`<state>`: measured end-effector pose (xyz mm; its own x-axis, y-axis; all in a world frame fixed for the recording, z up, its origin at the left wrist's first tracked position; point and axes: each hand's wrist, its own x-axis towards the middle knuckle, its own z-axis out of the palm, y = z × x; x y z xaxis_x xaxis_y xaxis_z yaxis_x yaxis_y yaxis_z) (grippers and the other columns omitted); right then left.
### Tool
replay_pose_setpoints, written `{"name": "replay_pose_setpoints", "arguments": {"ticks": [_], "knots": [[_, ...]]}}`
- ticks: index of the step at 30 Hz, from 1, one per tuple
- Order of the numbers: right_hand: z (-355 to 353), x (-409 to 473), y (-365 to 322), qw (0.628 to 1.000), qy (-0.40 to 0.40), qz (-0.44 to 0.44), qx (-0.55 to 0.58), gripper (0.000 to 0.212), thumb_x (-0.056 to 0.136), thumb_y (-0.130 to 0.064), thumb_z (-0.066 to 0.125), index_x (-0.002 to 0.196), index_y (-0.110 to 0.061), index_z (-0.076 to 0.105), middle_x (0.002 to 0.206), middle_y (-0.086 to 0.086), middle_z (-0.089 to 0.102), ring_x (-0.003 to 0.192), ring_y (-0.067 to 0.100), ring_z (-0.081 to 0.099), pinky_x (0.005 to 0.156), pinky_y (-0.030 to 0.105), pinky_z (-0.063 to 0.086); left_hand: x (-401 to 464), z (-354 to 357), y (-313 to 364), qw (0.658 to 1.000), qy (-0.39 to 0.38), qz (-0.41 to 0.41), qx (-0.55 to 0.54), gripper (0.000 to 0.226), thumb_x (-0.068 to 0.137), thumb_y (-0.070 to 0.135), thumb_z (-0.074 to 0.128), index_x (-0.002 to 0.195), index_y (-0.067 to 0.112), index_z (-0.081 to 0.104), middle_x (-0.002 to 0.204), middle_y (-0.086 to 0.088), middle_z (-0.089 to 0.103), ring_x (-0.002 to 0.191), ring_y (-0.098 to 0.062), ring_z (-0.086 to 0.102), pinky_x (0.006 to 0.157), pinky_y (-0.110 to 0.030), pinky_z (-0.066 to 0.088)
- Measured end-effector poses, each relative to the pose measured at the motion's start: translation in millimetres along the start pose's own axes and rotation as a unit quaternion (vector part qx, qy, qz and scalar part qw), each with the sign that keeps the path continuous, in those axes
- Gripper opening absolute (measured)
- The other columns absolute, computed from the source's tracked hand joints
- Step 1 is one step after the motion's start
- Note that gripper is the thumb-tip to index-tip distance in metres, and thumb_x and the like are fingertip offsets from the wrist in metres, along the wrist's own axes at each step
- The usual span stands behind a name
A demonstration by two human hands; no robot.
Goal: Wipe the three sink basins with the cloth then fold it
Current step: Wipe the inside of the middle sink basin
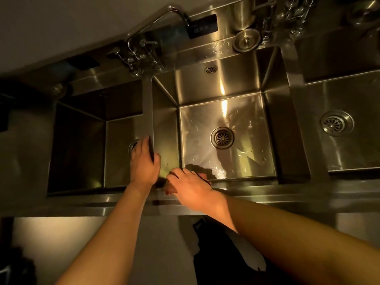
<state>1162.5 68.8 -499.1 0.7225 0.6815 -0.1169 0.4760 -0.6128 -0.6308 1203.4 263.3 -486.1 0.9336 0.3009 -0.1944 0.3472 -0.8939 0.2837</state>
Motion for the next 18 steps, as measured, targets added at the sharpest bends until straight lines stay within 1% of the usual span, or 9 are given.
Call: {"name": "replay_pose_setpoints", "arguments": {"ticks": [2, 4, 7, 9, 12, 13, 14, 16, 18], "knots": [[6, 13, -3, 0.996, -0.011, 0.058, 0.071, 0.042, 0.096, -0.034, 0.058, 0.135, -0.024, 0.047, 0.131, -0.001, 0.045, 0.117, 0.027, 0.054, 0.089, 0.053, 0.052, 16, 0, 5, 0.999, 0.004, -0.007, -0.038, 0.065, 0.104, 0.038, 0.050, 0.162, 0.026, 0.024, 0.166, -0.003, 0.032, 0.153, -0.028, 0.030, 0.122, -0.043, 0.029], [9, 28, -4, 0.973, 0.021, 0.128, 0.189, 0.041, 0.098, -0.035, 0.060, 0.136, -0.024, 0.050, 0.131, -0.002, 0.048, 0.117, 0.024, 0.056, 0.097, 0.047, 0.051, 34, 1, 11, 0.995, 0.003, -0.027, -0.100, 0.066, 0.104, 0.039, 0.050, 0.163, 0.023, 0.024, 0.165, -0.003, 0.035, 0.151, -0.027, 0.034, 0.120, -0.036, 0.028], [8, 49, 0, 0.880, 0.055, 0.250, 0.400, 0.036, 0.097, -0.033, 0.064, 0.131, -0.024, 0.057, 0.121, -0.003, 0.062, 0.111, 0.017, 0.062, 0.100, 0.035, 0.050, 66, 2, 20, 0.983, -0.003, -0.062, -0.174, 0.065, 0.106, 0.045, 0.049, 0.163, 0.026, 0.025, 0.161, -0.002, 0.043, 0.147, -0.025, 0.042, 0.121, -0.041, 0.035], [6, 62, 4, 0.759, 0.044, 0.343, 0.551, 0.031, 0.097, -0.035, 0.066, 0.124, -0.021, 0.063, 0.113, 0.002, 0.070, 0.107, 0.021, 0.067, 0.101, 0.041, 0.053, 88, 4, 24, 0.978, 0.000, -0.078, -0.191, 0.061, 0.106, 0.049, 0.047, 0.160, 0.028, 0.029, 0.158, -0.002, 0.047, 0.144, -0.025, 0.046, 0.118, -0.041, 0.038], [5, 78, 7, 0.477, 0.051, 0.449, 0.753, 0.030, 0.095, -0.034, 0.070, 0.119, -0.017, 0.070, 0.109, 0.011, 0.076, 0.102, 0.029, 0.072, 0.097, 0.046, 0.056, 112, 11, 24, 0.973, 0.011, -0.098, -0.206, 0.055, 0.108, 0.049, 0.041, 0.159, 0.028, 0.033, 0.153, -0.006, 0.052, 0.140, -0.029, 0.051, 0.117, -0.043, 0.040], [7, 84, 6, 0.423, 0.057, 0.458, 0.780, 0.029, 0.095, -0.033, 0.070, 0.118, -0.016, 0.071, 0.106, 0.009, 0.077, 0.097, 0.026, 0.073, 0.088, 0.040, 0.059, 117, 14, 23, 0.973, 0.019, -0.114, -0.197, 0.056, 0.108, 0.052, 0.038, 0.159, 0.029, 0.033, 0.151, -0.007, 0.054, 0.138, -0.031, 0.053, 0.116, -0.045, 0.041], [8, 88, 1, 0.404, 0.056, 0.458, 0.790, 0.029, 0.096, -0.034, 0.069, 0.117, -0.015, 0.072, 0.101, 0.007, 0.078, 0.090, 0.022, 0.074, 0.076, 0.033, 0.059, 118, 16, 22, 0.975, 0.034, -0.130, -0.177, 0.056, 0.108, 0.055, 0.035, 0.158, 0.030, 0.034, 0.149, -0.008, 0.057, 0.135, -0.034, 0.055, 0.113, -0.046, 0.042], [13, 98, -10, 0.427, 0.047, 0.455, 0.780, 0.029, 0.098, -0.037, 0.065, 0.118, -0.018, 0.070, 0.097, 0.001, 0.076, 0.085, 0.015, 0.071, 0.065, 0.025, 0.054, 117, 20, 22, 0.978, 0.058, -0.141, -0.142, 0.058, 0.107, 0.057, 0.032, 0.158, 0.029, 0.036, 0.147, -0.011, 0.059, 0.133, -0.037, 0.056, 0.110, -0.044, 0.042], [20, 107, -22, 0.475, 0.053, 0.447, 0.756, 0.021, 0.101, -0.035, 0.061, 0.121, -0.030, 0.063, 0.109, -0.002, 0.071, 0.099, 0.013, 0.066, 0.080, 0.025, 0.054, 117, 22, 21, 0.978, 0.066, -0.139, -0.139, 0.059, 0.107, 0.056, 0.032, 0.159, 0.028, 0.037, 0.148, -0.010, 0.059, 0.135, -0.035, 0.054, 0.108, -0.038, 0.039]]}}
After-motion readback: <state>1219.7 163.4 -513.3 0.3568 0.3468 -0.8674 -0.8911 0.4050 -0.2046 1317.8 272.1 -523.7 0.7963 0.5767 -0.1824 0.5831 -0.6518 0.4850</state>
